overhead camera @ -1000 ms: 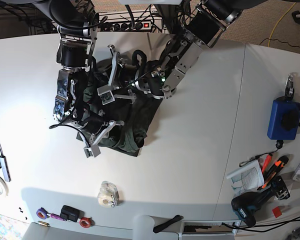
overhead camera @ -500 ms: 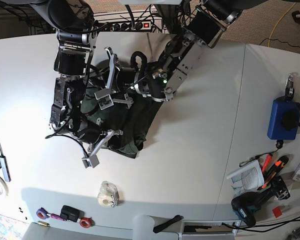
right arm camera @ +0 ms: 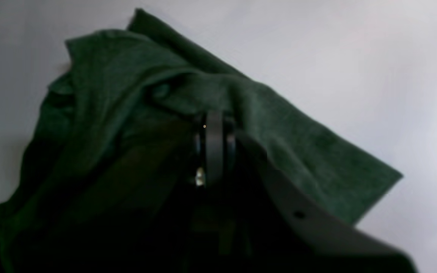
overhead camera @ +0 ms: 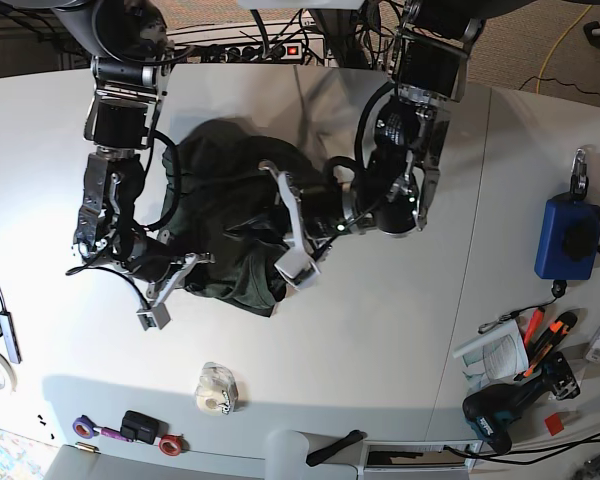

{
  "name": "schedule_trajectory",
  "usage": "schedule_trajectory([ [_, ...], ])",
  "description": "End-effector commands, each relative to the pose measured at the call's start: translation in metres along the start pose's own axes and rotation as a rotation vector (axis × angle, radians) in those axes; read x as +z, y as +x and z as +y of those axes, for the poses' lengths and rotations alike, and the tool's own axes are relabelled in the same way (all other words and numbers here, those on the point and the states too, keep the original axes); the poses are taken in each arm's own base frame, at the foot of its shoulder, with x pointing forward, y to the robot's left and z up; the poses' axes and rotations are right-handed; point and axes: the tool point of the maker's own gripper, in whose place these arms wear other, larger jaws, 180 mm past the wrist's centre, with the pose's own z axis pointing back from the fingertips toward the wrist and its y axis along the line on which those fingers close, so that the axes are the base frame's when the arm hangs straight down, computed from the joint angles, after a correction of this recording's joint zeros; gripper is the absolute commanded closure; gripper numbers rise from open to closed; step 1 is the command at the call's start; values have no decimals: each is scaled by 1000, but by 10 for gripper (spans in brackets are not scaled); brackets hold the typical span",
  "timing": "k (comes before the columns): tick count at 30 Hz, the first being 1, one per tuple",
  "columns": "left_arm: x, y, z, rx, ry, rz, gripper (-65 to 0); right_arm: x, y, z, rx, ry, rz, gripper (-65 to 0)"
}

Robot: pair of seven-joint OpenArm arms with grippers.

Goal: Layout the t-shirt on the table in an organized manner, then fold the t-shirt properly
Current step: 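Fold the held edge with the left gripper over toward the right gripper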

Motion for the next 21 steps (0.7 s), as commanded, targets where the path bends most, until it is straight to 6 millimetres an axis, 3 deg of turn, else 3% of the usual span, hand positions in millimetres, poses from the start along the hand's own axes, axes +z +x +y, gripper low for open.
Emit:
schedule_trajectory([
  [1,0,16,-6,-28,-25,-35,0,11,26,-8,32,-14,-66,0],
  [6,-4,-27,-9,-60,-19,186,0,30,30,-44,79,-110,-77,0],
  [11,-17,-60,-28,-72,-43,298,0,42,41,-69,153,-213,-113,0],
  [14,-27,-76,-34,-113,-20,369,0,43,54,-67,163,-213,-160,0],
  [17,-36,-80,-31,-145,49,384,0,41,66,-60,164,-200,-206,0],
  [21,-38,-87,-19,-179,149,423,0,27,65,-46,134,-159,-215,0],
])
